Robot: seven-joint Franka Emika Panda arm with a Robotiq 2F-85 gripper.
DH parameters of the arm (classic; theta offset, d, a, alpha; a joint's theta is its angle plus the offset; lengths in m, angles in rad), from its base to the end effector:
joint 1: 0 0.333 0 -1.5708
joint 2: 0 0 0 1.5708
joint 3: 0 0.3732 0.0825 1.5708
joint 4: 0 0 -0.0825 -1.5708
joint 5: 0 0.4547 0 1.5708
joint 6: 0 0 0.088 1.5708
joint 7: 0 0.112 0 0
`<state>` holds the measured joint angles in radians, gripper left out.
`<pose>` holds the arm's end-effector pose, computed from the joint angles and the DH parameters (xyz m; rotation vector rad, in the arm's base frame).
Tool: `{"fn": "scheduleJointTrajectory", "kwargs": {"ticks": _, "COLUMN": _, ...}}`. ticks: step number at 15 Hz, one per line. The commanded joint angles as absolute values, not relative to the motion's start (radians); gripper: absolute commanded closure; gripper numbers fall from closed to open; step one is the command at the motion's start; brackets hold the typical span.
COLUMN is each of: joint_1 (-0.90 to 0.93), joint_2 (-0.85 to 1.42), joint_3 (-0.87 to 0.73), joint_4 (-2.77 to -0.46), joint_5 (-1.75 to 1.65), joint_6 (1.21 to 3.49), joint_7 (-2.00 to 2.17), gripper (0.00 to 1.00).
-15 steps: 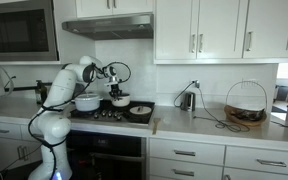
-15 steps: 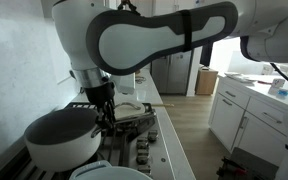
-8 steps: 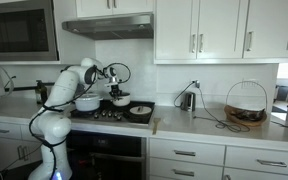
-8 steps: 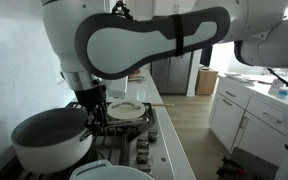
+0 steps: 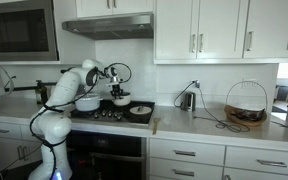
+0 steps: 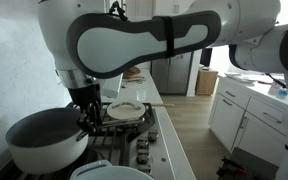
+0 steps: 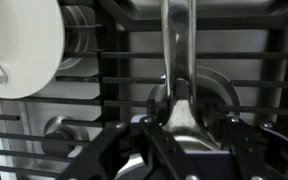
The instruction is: Push the white pot backwards
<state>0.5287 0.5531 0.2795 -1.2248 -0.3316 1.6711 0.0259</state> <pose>0.6160 0.5170 0.4867 2.7101 1.1403 -0.0106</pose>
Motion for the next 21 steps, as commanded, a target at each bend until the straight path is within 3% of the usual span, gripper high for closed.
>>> {"fn": "scheduleJointTrajectory", "kwargs": {"ticks": 1, "joint_1": 0.557, "joint_2": 0.59, "joint_3": 0.253, "joint_4": -1.144, "joint_5": -0.329, "joint_6": 1.657, "joint_7": 0.036, "gripper": 0.16}}
{"fn": "scheduleJointTrajectory", "kwargs": {"ticks": 3, "joint_1": 0.562, "joint_2": 0.597, "joint_3": 0.247, "joint_4": -1.127, "joint_5": -0.329, "joint_6": 1.655, "joint_7": 0.036, "gripper": 0.01}}
{"fn": "scheduleJointTrajectory", "kwargs": {"ticks": 4, "joint_1": 0.566, "joint_2": 0.6, "joint_3": 0.242, "joint_4": -1.119, "joint_5": -0.329, "joint_6": 1.651, "joint_7": 0.036, "gripper": 0.0}}
{"fn": "scheduleJointTrajectory", "kwargs": {"ticks": 21, "joint_1": 0.52, "joint_2": 0.489, "joint_3": 0.27, "joint_4": -1.074, "joint_5": -0.305, "joint_6": 1.648, "joint_7": 0.011, "gripper": 0.0}}
